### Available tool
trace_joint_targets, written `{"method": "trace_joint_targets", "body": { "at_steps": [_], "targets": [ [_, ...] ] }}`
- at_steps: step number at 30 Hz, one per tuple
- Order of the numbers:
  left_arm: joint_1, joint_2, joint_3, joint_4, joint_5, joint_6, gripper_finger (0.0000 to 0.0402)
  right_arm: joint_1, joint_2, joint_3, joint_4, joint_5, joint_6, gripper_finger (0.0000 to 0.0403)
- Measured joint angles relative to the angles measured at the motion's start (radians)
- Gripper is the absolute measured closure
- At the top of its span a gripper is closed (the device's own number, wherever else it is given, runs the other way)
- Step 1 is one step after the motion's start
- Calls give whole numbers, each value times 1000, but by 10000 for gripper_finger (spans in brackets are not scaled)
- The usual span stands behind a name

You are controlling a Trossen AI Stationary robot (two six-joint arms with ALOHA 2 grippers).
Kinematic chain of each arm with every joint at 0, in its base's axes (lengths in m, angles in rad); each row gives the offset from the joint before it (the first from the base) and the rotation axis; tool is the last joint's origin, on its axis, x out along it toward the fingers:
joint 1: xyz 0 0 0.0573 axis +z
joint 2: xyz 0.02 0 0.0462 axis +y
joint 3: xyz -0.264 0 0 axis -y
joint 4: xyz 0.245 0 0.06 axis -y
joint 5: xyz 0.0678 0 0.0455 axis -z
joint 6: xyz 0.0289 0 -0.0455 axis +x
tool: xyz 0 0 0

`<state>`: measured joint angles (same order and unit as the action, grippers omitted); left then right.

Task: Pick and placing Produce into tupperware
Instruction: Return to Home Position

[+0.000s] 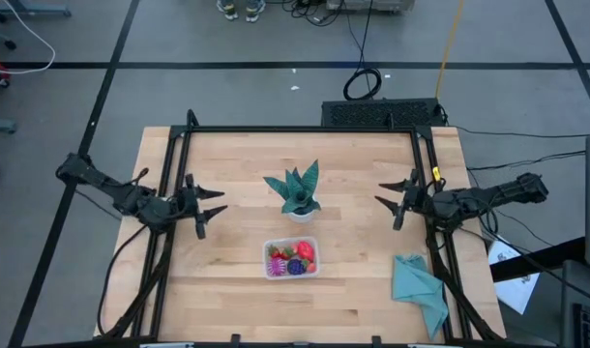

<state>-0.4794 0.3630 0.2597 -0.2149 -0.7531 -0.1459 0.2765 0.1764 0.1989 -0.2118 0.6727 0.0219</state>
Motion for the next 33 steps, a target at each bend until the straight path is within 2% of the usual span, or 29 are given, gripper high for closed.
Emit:
{"method": "trace_joint_targets", "body": {
  "at_steps": [2, 6, 11, 16, 20, 27, 31, 33],
  "targets": [
    [47, 0, -1, 1, 41, 22, 215, -25, 0, 0, -9, -6, -3, 232],
    [137, -20, -1, 35, 143, 83, 215, -70, -1, 0, 51, -93, -38, 232],
    [244, -94, -1, 96, 302, 175, 215, -110, -27, 0, 134, -155, -110, 232],
    [337, -161, -1, -10, 415, 131, 215, -129, -82, 0, 74, -184, -100, 232],
    [388, -189, -28, -10, 479, 117, 215, -142, -128, 0, 30, -194, -86, 232],
    [457, -207, -138, 118, 570, 116, 215, -155, -174, -1, -2, -233, -54, 232],
    [499, -207, -174, 167, 603, 114, 215, -156, -173, -70, 71, -258, -34, 232],
    [524, -207, -174, 180, 634, 112, 215, -156, -172, -121, 167, -267, -34, 232]
  ]
}}
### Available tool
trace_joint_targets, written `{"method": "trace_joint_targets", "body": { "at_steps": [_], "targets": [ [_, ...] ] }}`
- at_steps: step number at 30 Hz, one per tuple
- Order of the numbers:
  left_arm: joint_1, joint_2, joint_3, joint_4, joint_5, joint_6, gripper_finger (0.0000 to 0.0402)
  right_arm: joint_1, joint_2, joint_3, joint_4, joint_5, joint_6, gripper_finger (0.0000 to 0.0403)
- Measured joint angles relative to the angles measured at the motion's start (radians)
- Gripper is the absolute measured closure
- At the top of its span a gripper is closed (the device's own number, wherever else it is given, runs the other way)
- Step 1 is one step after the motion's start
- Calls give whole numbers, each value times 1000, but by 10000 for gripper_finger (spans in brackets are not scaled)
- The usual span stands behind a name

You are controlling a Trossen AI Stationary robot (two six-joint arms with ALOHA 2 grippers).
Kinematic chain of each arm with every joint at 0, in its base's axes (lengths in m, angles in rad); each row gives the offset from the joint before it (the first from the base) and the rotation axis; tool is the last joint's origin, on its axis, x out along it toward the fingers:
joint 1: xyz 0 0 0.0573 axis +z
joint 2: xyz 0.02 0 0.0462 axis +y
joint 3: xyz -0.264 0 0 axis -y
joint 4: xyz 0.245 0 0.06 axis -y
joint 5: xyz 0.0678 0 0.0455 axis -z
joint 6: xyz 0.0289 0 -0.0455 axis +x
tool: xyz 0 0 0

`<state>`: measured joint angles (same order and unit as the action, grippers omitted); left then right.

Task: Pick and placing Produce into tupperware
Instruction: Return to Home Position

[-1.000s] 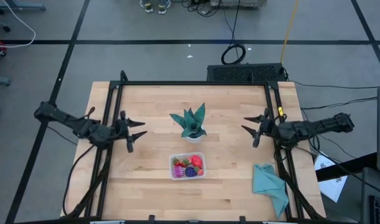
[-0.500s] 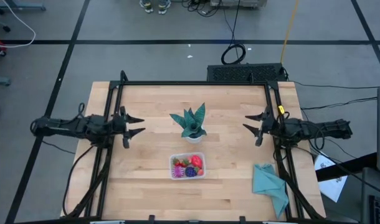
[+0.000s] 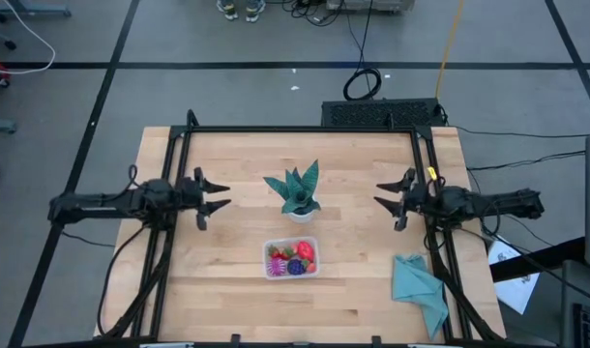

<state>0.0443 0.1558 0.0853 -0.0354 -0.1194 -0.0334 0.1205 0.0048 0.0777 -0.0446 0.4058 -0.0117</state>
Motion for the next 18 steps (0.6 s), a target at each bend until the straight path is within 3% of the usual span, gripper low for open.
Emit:
{"method": "trace_joint_targets", "body": {
  "at_steps": [3, 6, 11, 18],
  "targets": [
    [33, 0, 0, 17, 78, -12, 215, -16, 23, -45, 101, -36, -25, 232],
    [58, 1, 0, 19, 142, -14, 215, -46, 34, -50, 97, -58, -23, 232],
    [91, 1, 0, 1, 182, 13, 215, -109, 69, -51, 74, -227, 32, 232],
    [150, 1, 0, 2, 251, 25, 215, -193, 113, -52, 59, -308, 46, 232]
  ]
}}
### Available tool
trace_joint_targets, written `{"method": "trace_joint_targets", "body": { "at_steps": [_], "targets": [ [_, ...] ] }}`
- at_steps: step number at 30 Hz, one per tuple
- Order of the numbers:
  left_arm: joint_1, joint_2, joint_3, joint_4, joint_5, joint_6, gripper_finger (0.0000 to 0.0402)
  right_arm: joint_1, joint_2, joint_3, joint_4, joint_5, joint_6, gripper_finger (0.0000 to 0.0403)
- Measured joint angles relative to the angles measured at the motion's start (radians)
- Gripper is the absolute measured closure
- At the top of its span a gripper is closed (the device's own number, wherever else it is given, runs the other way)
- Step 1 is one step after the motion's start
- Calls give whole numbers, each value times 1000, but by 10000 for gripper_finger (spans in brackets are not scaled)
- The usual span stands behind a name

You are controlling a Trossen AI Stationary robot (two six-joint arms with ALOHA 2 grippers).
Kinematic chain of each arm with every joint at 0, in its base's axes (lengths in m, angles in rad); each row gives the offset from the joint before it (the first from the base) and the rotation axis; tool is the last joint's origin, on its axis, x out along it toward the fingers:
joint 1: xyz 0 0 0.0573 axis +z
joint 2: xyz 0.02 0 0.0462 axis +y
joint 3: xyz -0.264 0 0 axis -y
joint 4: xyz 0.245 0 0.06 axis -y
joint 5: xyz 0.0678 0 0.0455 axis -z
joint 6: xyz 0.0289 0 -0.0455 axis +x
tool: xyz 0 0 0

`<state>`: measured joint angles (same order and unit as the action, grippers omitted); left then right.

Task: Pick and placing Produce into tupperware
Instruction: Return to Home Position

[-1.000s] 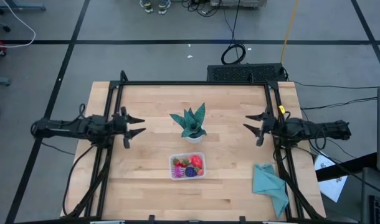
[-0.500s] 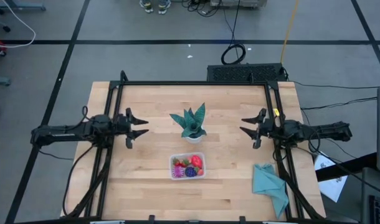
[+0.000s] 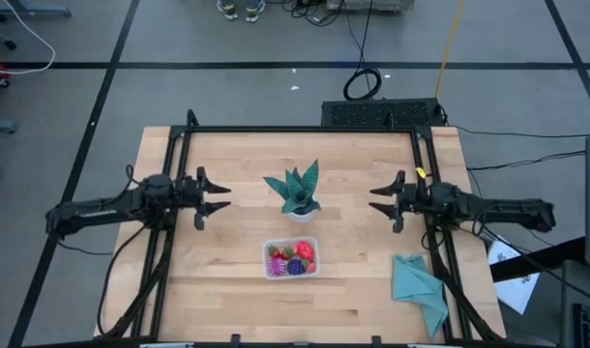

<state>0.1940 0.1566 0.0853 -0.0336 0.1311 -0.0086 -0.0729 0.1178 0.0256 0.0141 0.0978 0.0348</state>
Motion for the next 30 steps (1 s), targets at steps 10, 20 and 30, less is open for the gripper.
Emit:
{"method": "trace_joint_targets", "body": {
  "at_steps": [10, 20, 30],
  "targets": [
    [70, 0, -73, 96, 31, -72, 215, -60, 8, -2, -7, -52, 13, 232],
    [10, 8, -75, 75, -46, -104, 215, -88, 8, -2, 18, -51, -5, 232],
    [-52, 8, -75, 91, -138, -41, 215, -88, 8, -2, 18, -49, -35, 232]
  ]
}}
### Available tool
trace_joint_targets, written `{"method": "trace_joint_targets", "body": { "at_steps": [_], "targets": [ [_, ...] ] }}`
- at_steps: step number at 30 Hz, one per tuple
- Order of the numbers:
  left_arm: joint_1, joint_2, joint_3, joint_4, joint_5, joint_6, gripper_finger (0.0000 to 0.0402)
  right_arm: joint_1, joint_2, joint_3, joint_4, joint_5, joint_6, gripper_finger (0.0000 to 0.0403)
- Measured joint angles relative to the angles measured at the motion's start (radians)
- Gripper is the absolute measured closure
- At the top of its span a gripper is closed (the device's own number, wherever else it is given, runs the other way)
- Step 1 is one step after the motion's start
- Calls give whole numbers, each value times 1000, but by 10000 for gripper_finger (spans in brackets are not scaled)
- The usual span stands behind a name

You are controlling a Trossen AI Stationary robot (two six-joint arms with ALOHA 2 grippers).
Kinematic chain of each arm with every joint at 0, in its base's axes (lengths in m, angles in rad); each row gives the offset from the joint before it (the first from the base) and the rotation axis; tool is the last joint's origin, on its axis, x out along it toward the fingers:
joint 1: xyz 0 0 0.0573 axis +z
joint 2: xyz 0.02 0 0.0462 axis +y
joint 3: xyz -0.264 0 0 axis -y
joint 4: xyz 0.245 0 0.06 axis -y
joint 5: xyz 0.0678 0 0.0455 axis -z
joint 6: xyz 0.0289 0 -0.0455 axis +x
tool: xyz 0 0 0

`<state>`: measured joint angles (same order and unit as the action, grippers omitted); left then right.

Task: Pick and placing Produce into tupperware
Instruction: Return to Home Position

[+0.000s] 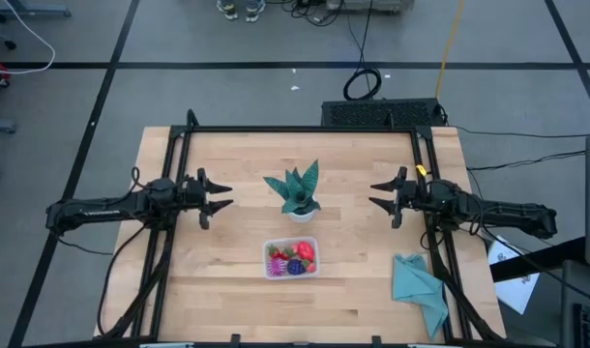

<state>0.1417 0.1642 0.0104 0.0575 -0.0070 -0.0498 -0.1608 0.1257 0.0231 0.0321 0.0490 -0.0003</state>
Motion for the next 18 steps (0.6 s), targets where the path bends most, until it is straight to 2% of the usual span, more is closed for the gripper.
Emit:
{"method": "trace_joint_targets", "body": {
  "at_steps": [10, 18],
  "targets": [
    [0, 0, 0, -9, -5, -10, 215, 0, 0, -1, 0, 1, -41, 232],
    [0, 0, 0, -2, -4, -11, 215, 0, 0, -1, 1, 1, -2, 232]
  ]
}}
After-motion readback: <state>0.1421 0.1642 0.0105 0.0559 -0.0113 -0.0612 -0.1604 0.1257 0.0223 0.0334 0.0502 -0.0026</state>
